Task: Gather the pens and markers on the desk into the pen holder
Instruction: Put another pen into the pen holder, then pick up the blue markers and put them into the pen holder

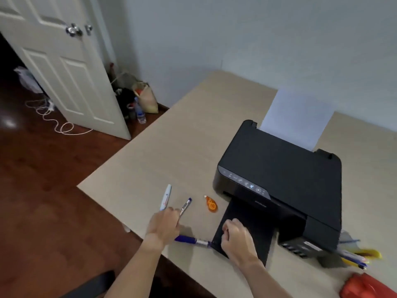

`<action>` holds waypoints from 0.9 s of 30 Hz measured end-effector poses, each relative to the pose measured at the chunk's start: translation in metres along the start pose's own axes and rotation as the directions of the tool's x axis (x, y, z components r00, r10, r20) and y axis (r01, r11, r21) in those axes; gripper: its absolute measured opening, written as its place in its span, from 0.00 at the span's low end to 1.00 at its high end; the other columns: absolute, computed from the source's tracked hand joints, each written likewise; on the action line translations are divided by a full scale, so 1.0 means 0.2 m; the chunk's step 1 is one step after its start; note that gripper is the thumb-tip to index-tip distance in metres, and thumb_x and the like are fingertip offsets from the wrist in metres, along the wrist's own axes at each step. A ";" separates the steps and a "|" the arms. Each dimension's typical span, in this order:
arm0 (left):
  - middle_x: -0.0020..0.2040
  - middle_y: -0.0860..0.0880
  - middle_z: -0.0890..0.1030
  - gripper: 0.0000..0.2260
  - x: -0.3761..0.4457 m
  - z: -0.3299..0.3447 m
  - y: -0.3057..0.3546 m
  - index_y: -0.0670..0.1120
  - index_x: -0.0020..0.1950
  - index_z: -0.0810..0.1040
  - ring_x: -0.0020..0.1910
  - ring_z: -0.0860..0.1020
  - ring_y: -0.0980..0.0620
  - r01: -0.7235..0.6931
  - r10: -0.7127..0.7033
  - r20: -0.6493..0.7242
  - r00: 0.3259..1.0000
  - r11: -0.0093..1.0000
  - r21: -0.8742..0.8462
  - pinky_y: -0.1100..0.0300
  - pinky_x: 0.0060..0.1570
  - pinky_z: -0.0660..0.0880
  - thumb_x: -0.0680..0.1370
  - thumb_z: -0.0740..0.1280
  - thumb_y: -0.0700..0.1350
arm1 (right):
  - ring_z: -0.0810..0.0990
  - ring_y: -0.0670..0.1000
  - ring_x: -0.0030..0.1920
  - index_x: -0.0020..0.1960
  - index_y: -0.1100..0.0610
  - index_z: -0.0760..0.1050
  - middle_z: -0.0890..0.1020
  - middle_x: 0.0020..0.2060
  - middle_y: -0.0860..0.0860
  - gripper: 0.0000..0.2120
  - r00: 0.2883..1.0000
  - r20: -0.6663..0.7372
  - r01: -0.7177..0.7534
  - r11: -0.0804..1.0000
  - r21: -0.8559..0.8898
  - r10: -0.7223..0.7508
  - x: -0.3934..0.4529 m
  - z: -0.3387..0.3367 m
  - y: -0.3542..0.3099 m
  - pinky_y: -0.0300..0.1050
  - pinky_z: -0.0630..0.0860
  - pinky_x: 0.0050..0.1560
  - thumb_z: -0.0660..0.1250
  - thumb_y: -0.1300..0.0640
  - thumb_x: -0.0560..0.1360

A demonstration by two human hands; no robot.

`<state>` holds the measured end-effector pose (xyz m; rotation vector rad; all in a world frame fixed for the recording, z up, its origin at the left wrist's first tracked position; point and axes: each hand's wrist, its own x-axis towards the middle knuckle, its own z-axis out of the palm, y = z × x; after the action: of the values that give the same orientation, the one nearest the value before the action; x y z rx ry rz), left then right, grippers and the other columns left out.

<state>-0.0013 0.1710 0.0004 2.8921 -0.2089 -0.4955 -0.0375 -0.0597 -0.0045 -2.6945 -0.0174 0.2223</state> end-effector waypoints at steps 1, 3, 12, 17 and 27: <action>0.54 0.47 0.80 0.08 -0.01 0.01 -0.05 0.47 0.53 0.78 0.52 0.81 0.44 0.027 -0.027 0.004 1.000 1.000 -0.006 0.51 0.50 0.77 0.77 0.61 0.43 | 0.72 0.48 0.42 0.46 0.53 0.75 0.77 0.46 0.49 0.03 0.996 0.042 0.079 0.995 -0.061 -0.077 0.02 0.04 -0.06 0.39 0.69 0.44 0.62 0.57 0.75; 0.58 0.48 0.77 0.10 -0.01 0.04 -0.12 0.48 0.56 0.78 0.56 0.79 0.45 -0.002 0.003 0.019 1.000 1.000 -0.030 0.52 0.54 0.75 0.77 0.61 0.44 | 0.73 0.52 0.50 0.51 0.54 0.76 0.77 0.51 0.52 0.08 0.965 0.163 0.238 0.943 -0.234 -0.203 0.04 0.12 -0.15 0.47 0.71 0.54 0.60 0.56 0.76; 0.67 0.47 0.71 0.18 -0.01 0.13 -0.16 0.46 0.67 0.74 0.67 0.72 0.43 -0.070 0.080 0.283 0.956 0.997 -0.043 0.49 0.66 0.70 0.78 0.58 0.38 | 0.73 0.62 0.57 0.63 0.60 0.67 0.75 0.57 0.59 0.18 0.939 0.313 0.283 0.833 -0.476 -0.141 -0.03 0.38 -0.30 0.60 0.61 0.68 0.61 0.68 0.73; 0.69 0.46 0.66 0.18 0.03 0.16 -0.17 0.45 0.69 0.71 0.66 0.70 0.43 -0.104 0.098 0.339 0.936 0.995 0.001 0.47 0.63 0.74 0.79 0.61 0.41 | 0.74 0.60 0.58 0.59 0.57 0.68 0.77 0.55 0.56 0.19 0.947 0.304 0.218 0.898 -0.382 -0.101 -0.04 0.40 -0.31 0.59 0.56 0.72 0.59 0.69 0.70; 0.52 0.49 0.82 0.03 -0.01 0.15 -0.13 0.48 0.49 0.77 0.51 0.83 0.48 0.030 -0.026 0.137 0.990 0.999 -0.029 0.57 0.49 0.79 0.79 0.66 0.47 | 0.76 0.46 0.36 0.40 0.48 0.74 0.77 0.35 0.44 0.12 0.976 0.071 0.215 0.969 -0.120 -0.208 -0.34 0.33 -0.19 0.39 0.66 0.53 0.69 0.57 0.58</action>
<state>-0.0110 0.1910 -0.0321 2.8368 -0.1795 -0.6966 -0.1135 -0.0011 -0.0372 -2.7848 -0.3464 0.2403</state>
